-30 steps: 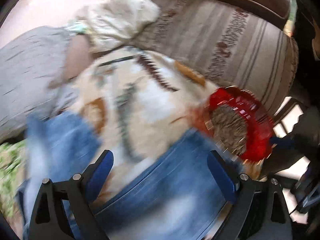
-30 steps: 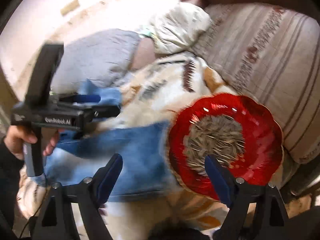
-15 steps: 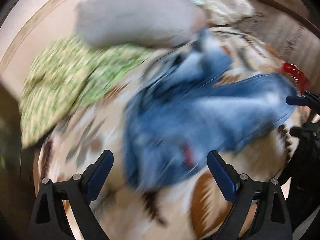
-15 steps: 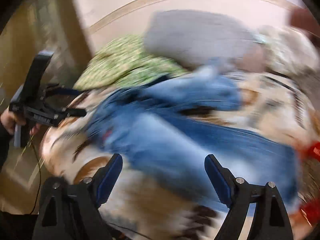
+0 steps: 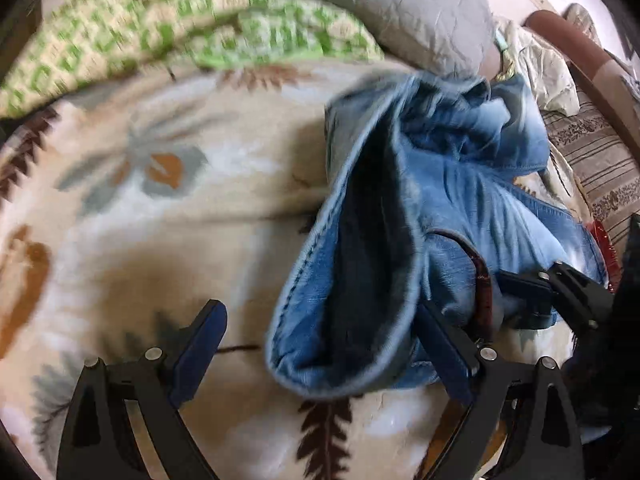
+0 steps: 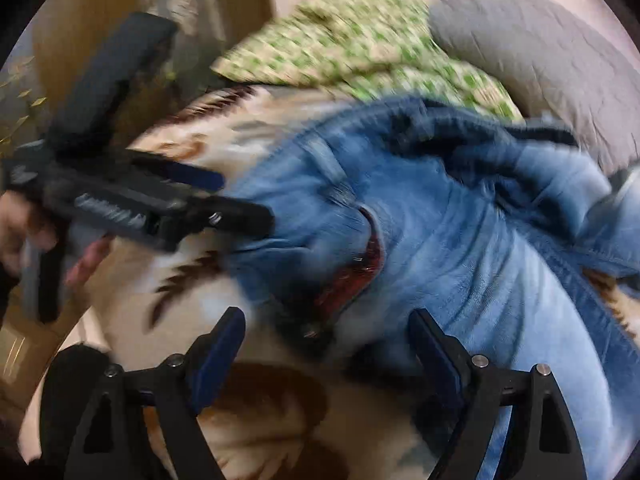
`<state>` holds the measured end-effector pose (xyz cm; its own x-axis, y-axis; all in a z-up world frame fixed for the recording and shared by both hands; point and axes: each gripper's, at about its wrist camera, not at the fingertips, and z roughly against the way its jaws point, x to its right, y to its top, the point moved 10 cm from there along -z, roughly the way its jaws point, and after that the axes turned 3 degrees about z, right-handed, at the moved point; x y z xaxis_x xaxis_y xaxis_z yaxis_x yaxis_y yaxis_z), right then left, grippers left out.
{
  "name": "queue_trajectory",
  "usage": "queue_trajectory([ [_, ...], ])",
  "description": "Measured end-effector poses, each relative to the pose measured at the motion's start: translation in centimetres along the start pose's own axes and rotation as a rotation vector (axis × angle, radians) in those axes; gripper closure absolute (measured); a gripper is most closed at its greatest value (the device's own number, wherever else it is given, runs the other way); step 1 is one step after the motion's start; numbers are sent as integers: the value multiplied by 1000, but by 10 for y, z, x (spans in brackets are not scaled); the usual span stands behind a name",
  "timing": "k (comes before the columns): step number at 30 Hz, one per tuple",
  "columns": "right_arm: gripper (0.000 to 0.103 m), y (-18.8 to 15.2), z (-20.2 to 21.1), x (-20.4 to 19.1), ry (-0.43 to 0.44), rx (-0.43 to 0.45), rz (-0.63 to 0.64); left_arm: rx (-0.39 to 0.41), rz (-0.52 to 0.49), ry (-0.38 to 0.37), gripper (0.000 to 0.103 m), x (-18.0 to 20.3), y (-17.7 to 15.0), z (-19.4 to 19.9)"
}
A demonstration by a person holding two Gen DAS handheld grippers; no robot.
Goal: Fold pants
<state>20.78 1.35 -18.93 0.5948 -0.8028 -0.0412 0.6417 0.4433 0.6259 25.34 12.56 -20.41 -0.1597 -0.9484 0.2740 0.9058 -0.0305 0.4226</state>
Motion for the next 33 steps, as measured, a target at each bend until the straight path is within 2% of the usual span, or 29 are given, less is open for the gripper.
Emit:
queue_trajectory([
  [1,19,-3,-10,7,-14,-30,-30,-3,-1,-14,22,3,-1,-3],
  [2,30,-3,-14,11,0,-31,-60,10,-28,4,69,3,1,-4],
  [3,45,-1,-14,17,-5,-10,-90,-2,-54,-30,84,8,1,-4],
  [4,50,0,-14,23,-19,-14,-104,-6,-45,-55,85,10,0,-2],
  [8,72,3,-6,17,71,-23,-126,25,-84,-63,88,20,-7,22],
  [12,74,4,26,-15,137,15,-63,138,-53,-103,90,20,-12,85],
  [16,74,-1,60,-58,240,48,-17,159,-25,-80,90,4,-38,118],
  [19,74,-12,60,-90,258,38,47,108,23,-26,90,-22,-64,107],
  [20,71,-17,54,-95,253,25,56,83,27,2,90,-28,-74,100],
  [21,62,-24,45,-100,242,-5,57,53,23,31,85,-34,-82,88],
  [22,58,-34,31,-101,214,-57,49,40,26,49,83,-35,-87,85],
  [23,54,-38,27,-101,202,-78,45,29,35,78,69,-38,-89,84],
  [24,47,-43,27,-99,192,-91,39,44,49,110,47,-42,-86,89],
  [25,41,-43,33,-96,198,-75,37,70,53,118,35,-43,-82,96],
  [26,30,-42,39,-94,200,-59,35,110,52,125,19,-42,-74,105],
  [27,24,-39,49,-86,193,-27,30,167,40,136,18,-39,-60,118],
  [28,23,-36,62,-74,174,10,22,184,28,141,18,-36,-53,124],
  [33,23,-18,97,-9,123,105,-97,204,-42,138,18,-5,8,121],
])
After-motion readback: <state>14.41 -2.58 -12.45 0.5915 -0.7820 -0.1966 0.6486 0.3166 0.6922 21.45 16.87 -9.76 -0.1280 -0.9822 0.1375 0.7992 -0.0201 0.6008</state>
